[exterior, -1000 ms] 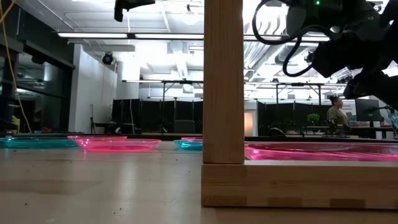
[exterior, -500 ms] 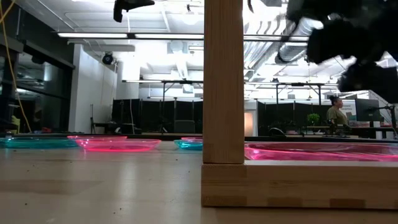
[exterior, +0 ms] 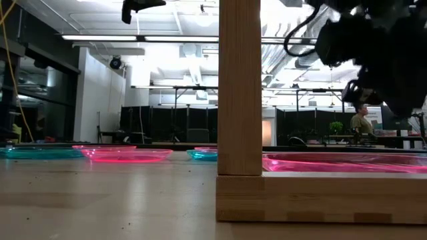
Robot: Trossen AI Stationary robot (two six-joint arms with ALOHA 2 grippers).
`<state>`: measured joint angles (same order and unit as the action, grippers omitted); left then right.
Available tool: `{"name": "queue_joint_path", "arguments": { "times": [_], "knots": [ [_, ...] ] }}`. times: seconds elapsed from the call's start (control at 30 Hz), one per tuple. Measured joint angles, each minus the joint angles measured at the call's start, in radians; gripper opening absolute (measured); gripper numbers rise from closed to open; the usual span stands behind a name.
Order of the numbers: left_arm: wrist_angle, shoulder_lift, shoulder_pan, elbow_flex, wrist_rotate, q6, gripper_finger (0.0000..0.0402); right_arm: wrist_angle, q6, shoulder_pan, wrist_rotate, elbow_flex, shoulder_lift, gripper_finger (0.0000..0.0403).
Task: Place and stack plates onto a shelf
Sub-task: Stack the blue plate on top of the blue plate on the shelf
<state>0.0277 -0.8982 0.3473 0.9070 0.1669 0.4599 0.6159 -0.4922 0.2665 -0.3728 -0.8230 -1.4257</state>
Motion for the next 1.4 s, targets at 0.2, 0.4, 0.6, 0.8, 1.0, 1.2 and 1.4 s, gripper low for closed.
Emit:
{"name": "queue_joint_path", "arguments": {
  "times": [0.2, 0.4, 0.6, 0.8, 1.0, 1.2, 1.4],
  "knots": [
    [0.0, 0.0, 0.0, 0.0, 0.0, 0.0, 0.0161, -0.045, -0.016, -0.007, 0.023, 0.0, -0.082, 0.0023],
    [0.0, 0.0, 0.0, 0.0, 0.0, 0.0, 0.0161, -0.041, -0.048, 0.0, 0.026, 0.001, -0.132, 0.0006],
    [-0.001, 0.0, 0.0, 0.0, 0.001, 0.0, 0.0161, -0.043, -0.076, 0.01, 0.025, 0.001, -0.166, 0.0001],
    [-0.001, 0.0, 0.0, 0.0, 0.001, 0.0, 0.0161, 0.015, -0.073, 0.014, 0.025, 0.001, -0.163, 0.0001],
    [-0.001, 0.0, 0.0, 0.0, 0.002, 0.0, 0.0161, 0.07, -0.045, 0.014, 0.025, 0.001, -0.156, 0.0],
    [-0.001, 0.0, 0.0, 0.0, 0.002, 0.0, 0.0161, 0.097, -0.05, 0.014, 0.059, 0.0, -0.093, 0.0],
    [0.0, 0.0, 0.0, 0.0, 0.002, 0.0, 0.0161, 0.116, -0.142, 0.017, 0.115, 0.0, 0.045, 0.0]
  ]
}}
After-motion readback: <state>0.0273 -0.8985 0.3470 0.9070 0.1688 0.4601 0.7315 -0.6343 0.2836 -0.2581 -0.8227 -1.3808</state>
